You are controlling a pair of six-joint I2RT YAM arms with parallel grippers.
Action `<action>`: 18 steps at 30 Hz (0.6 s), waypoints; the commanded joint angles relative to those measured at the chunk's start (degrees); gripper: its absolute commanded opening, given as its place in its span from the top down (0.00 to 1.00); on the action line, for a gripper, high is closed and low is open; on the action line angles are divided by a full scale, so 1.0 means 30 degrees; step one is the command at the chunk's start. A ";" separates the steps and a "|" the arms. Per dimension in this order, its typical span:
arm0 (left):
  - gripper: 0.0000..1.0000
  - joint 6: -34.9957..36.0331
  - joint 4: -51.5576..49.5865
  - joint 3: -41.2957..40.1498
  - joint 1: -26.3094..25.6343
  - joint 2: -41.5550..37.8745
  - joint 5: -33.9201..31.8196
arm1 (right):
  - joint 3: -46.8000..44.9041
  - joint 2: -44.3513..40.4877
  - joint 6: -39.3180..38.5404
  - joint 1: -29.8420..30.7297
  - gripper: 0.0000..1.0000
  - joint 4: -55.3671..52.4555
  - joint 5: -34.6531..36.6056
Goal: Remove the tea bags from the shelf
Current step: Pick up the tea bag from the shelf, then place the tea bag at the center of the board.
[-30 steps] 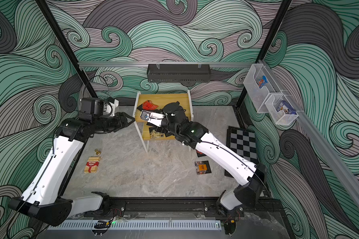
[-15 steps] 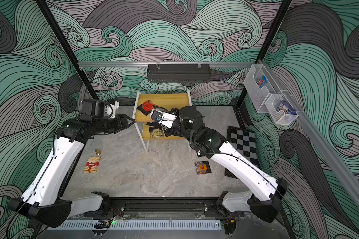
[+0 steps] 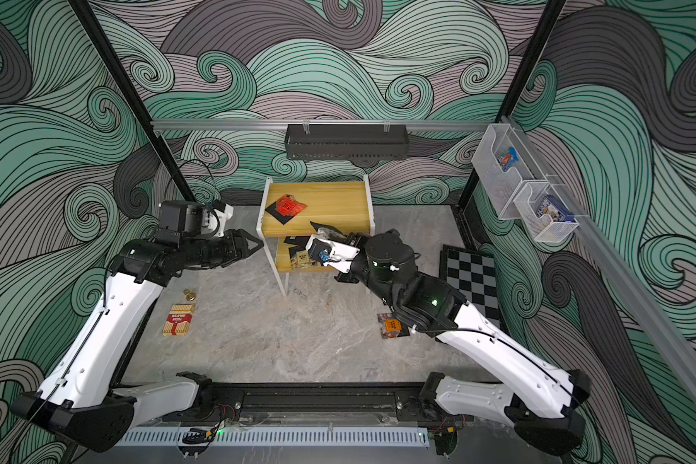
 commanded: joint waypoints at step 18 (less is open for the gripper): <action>0.44 0.0614 0.0736 -0.3583 -0.0132 -0.1830 0.0156 | -0.7118 -0.3945 0.6349 0.2621 0.88 -0.2840 0.4178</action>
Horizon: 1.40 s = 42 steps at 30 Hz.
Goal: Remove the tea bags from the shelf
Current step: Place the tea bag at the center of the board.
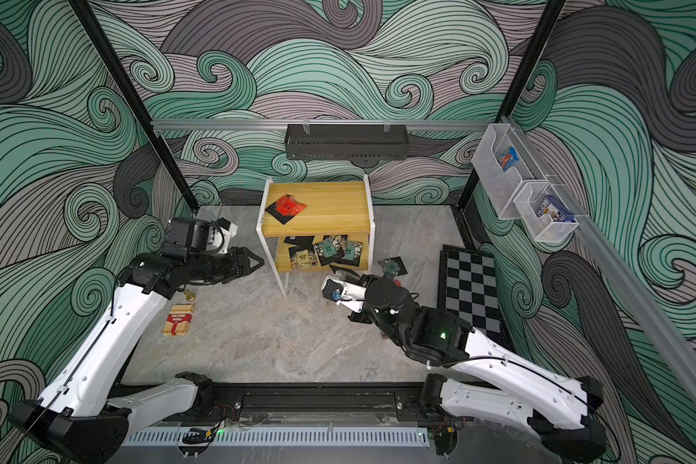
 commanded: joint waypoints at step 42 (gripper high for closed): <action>0.45 -0.0097 0.0739 -0.1236 -0.0096 -0.1230 -0.0133 | -0.2739 1.0609 0.9906 0.0106 0.87 -0.0540 0.1122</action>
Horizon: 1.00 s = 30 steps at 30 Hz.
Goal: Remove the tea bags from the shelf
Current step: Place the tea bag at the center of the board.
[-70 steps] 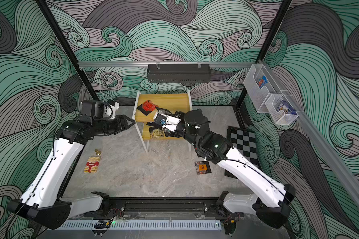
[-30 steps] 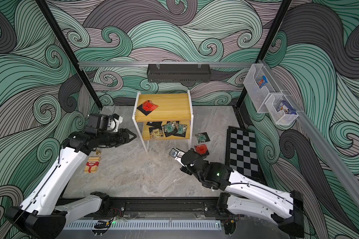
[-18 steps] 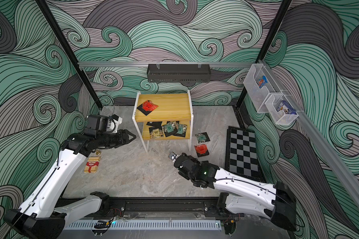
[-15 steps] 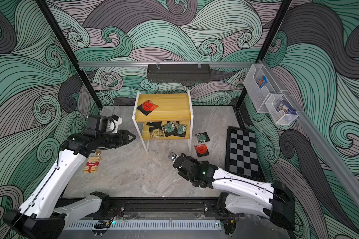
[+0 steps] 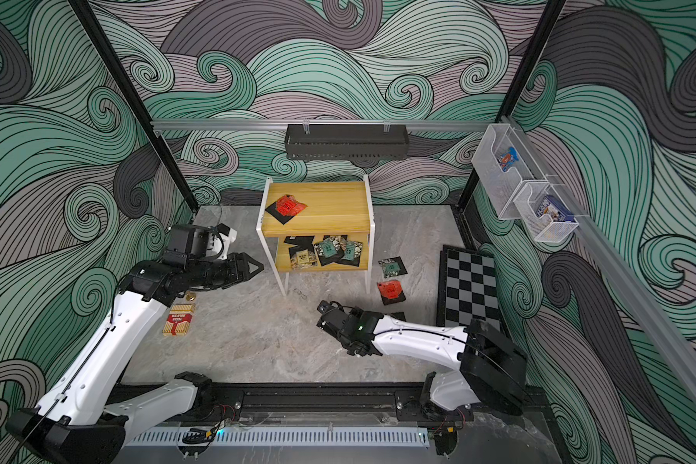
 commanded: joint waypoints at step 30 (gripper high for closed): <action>0.45 0.0047 0.0177 0.0381 -0.0096 0.0120 -0.0705 | 0.2329 0.1356 0.0927 0.0207 0.64 -0.1561 -0.2494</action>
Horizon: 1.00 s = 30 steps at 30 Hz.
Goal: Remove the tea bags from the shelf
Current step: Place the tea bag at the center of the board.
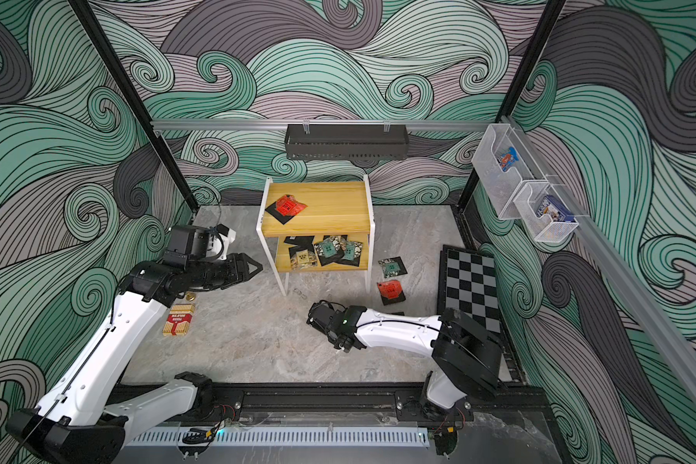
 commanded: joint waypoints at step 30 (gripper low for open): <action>0.43 0.0435 -0.1518 0.5343 -0.0101 0.1046 -0.0757 | 0.5874 -0.6584 -0.2583 0.0301 0.41 -0.1127 -0.3269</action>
